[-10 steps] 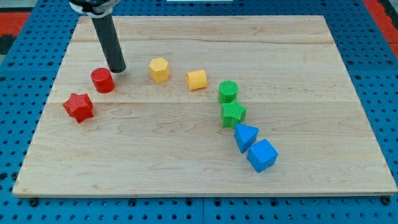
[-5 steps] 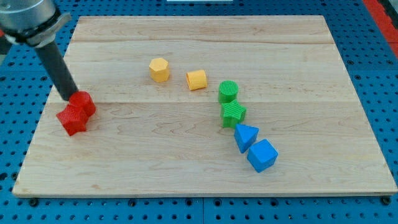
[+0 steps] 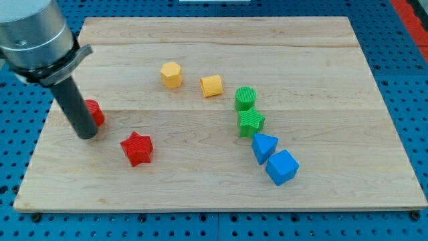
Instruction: Push the red blocks towards the right side of the board
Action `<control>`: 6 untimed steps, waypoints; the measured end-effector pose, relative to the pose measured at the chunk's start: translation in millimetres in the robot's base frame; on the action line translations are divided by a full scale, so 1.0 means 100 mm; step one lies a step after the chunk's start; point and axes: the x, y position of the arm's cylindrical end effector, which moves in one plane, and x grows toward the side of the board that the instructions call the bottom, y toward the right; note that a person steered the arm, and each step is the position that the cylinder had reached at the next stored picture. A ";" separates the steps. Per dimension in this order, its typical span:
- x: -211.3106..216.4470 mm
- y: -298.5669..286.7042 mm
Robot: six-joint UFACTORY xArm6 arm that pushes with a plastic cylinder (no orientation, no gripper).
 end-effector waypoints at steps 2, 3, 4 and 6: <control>-0.54 0.35; -0.51 0.70; -0.16 1.31; 0.41 1.59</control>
